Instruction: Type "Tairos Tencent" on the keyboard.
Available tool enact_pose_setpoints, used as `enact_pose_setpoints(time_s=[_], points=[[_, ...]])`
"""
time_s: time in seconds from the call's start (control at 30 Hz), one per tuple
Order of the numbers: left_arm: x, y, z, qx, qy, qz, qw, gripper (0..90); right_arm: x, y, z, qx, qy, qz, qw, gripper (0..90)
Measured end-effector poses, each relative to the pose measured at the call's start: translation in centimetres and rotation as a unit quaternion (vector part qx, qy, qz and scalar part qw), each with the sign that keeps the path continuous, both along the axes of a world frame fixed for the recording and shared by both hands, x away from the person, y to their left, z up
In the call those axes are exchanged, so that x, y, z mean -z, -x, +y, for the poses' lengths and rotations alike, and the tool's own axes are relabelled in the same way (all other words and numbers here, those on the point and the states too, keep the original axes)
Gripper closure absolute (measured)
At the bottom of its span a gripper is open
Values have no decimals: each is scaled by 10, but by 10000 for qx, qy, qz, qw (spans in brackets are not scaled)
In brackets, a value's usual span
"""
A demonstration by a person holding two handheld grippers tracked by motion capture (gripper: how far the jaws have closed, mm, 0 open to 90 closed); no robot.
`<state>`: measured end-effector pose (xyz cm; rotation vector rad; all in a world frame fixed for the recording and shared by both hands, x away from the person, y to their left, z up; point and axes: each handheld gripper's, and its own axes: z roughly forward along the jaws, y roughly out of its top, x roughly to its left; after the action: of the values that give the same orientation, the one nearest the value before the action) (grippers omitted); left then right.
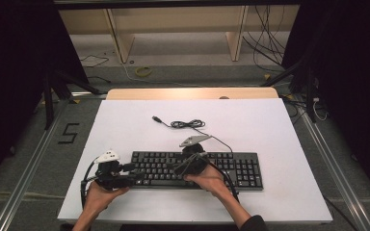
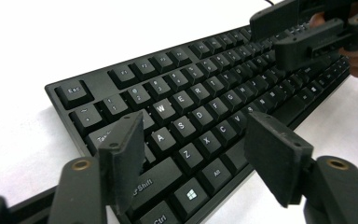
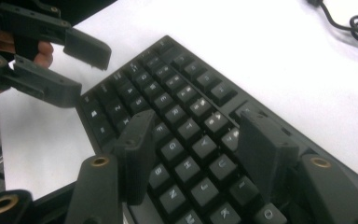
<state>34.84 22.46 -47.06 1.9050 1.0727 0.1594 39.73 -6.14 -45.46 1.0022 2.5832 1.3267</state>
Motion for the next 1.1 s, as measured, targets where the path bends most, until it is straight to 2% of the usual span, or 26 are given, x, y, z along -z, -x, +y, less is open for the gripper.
enact_pose_setpoints(time_s=[0.1, 0.23, 0.37, 0.57, 0.83, 1.0, 1.1], points=[[0, 0, 1, 3, -31, 59, 10000, 448, 0, -1, 4, -24, 31, -7, 10000, 477], [0, 1, 1, 16, -255, 59, 9997, 528, -1, -2, 9, -64, 29, -43, 10000, 490], [0, 0, 1, 11, -280, 122, 9995, 596, -1, -3, 13, -82, 50, -43, 9999, 518], [0, 0, 2, 8, -351, 201, 9992, 703, 0, -6, 19, -120, 113, -39, 9999, 595], [2, 0, 0, 91, -612, 300, 9976, 825, 6, -8, 26, -137, 238, 46, 9996, 718], [2, -1, 0, 95, -712, 343, 9968, 885, 9, -11, 28, -115, 316, 74, 9994, 808], [3, -1, 0, 78, -778, 389, 9962, 889, 11, -11, 30, -97, 374, 80, 9992, 851]])
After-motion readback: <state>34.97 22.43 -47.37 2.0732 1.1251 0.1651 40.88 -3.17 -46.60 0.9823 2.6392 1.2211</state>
